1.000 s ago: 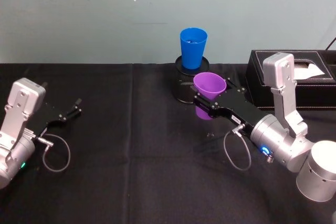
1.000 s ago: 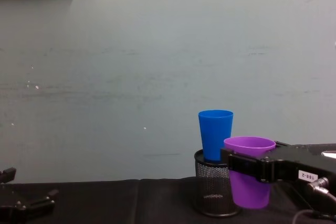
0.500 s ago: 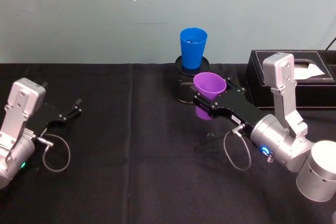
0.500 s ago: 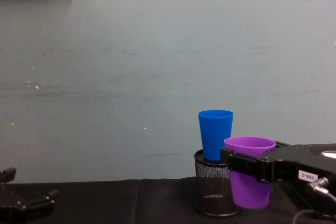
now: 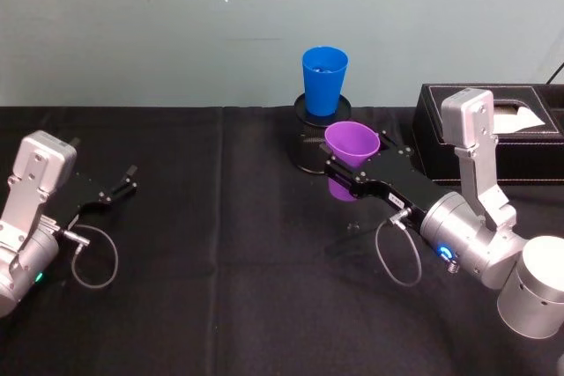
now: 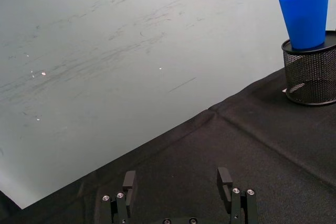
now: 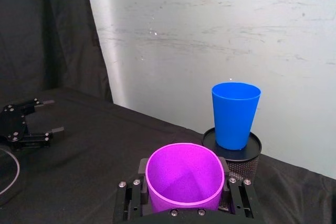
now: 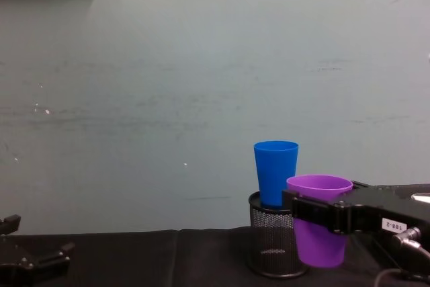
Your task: Pick up one cup with a gripper and tap it against the other cup.
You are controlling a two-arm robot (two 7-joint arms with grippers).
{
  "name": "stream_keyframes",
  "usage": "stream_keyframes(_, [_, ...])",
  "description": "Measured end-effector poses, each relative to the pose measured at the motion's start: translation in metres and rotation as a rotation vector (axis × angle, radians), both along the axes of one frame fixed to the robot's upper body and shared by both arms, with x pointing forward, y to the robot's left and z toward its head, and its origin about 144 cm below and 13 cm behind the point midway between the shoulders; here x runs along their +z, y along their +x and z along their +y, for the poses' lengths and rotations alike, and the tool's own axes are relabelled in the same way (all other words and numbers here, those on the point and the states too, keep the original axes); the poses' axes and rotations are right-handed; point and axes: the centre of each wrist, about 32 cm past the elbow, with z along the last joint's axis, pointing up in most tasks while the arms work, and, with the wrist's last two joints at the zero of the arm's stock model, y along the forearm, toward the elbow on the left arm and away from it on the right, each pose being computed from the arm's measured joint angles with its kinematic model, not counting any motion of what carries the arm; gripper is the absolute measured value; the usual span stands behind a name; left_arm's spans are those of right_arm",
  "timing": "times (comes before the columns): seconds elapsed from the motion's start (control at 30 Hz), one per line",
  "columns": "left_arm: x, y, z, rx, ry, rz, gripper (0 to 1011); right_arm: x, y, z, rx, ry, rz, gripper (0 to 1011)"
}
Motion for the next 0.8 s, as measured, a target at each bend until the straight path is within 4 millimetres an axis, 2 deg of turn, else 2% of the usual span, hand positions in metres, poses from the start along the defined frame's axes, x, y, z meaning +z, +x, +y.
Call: stream_keyframes(0.8, [0.0, 0.0, 0.0, 0.0, 0.0, 0.0, 1000, 0.0, 0.0, 0.0, 0.0, 0.0, 0.0, 746])
